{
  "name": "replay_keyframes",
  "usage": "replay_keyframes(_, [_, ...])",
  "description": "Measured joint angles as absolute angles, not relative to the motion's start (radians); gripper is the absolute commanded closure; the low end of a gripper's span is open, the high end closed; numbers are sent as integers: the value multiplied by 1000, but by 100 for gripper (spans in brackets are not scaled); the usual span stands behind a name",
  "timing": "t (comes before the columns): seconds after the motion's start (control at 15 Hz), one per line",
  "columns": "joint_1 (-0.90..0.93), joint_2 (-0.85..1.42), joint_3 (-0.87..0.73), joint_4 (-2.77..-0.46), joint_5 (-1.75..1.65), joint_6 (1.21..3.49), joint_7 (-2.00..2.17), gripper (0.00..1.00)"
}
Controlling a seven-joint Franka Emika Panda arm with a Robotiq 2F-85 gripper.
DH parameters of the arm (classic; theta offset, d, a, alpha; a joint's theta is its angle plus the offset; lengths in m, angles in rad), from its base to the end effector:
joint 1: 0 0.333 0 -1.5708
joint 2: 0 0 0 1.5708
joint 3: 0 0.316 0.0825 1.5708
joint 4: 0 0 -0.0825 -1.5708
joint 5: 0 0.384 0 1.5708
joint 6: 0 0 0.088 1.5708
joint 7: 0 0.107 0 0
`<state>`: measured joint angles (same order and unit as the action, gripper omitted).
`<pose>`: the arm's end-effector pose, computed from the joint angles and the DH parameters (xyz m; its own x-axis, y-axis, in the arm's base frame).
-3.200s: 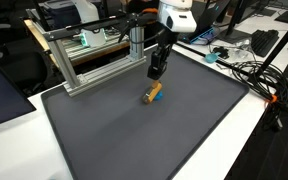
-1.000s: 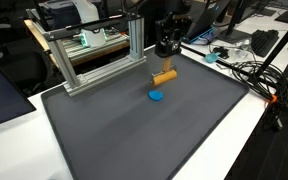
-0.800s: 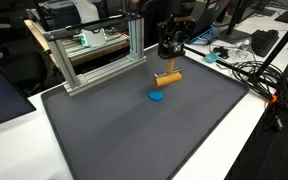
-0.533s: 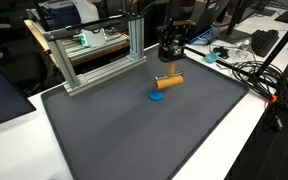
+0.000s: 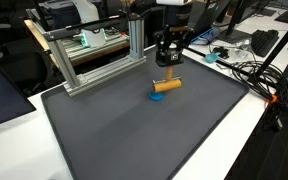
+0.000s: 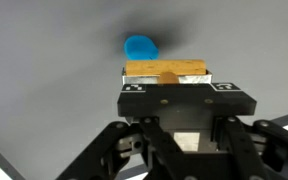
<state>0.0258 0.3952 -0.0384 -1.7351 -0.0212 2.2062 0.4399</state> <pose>0.6629 -0.0067 0.3592 0.9029 -0.4219 0.0825 -0.4232 -0.9060 -0.0027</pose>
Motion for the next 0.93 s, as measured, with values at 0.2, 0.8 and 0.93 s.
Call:
replay_keyframes(0.2, [14,402,-59,-1735,13,2207,455,78])
replay_keyframes(0.8, [2,429,-82,-1735,86,2205,556,78])
replay_keyframes(0.93, [2,440,-83,-1735,89,2205,594,78])
